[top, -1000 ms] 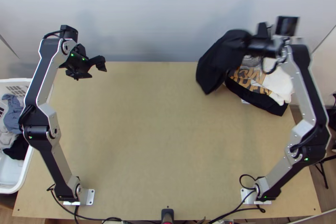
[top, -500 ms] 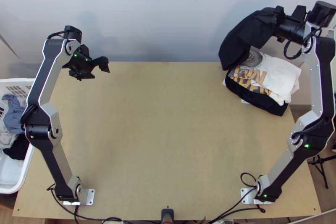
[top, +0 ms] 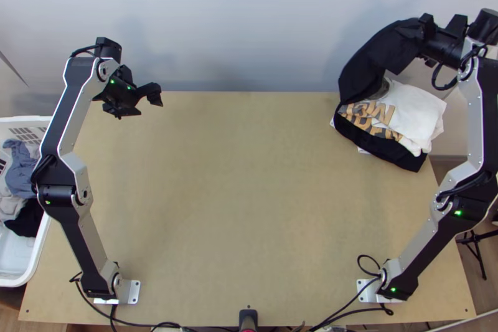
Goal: Fold the t-shirt
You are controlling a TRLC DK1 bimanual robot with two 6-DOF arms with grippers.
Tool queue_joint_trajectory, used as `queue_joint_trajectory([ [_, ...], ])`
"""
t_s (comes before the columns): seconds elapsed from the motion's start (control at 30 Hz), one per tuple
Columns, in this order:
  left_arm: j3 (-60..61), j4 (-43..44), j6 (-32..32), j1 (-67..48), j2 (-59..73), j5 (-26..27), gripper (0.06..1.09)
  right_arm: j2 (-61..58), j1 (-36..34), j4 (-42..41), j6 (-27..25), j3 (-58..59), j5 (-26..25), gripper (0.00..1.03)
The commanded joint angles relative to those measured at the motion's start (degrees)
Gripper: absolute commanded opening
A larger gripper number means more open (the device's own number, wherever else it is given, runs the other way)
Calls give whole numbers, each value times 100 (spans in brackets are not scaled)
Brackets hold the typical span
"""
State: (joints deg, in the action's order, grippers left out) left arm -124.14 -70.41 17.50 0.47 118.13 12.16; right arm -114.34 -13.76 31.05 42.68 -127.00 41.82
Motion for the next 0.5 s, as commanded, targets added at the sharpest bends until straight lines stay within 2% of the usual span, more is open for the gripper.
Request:
queue_joint_trajectory([
  [0.0,-111,10,-36,-3,26,-3,104,-9,-241,622,-638,70,-104,3],
  [0.13,-128,10,-53,-12,26,-3,104,237,-347,982,-1218,325,-298,3],
  [0.47,-111,-52,-80,-47,-18,-3,104,1160,-663,1009,-2686,1696,-596,3],
])
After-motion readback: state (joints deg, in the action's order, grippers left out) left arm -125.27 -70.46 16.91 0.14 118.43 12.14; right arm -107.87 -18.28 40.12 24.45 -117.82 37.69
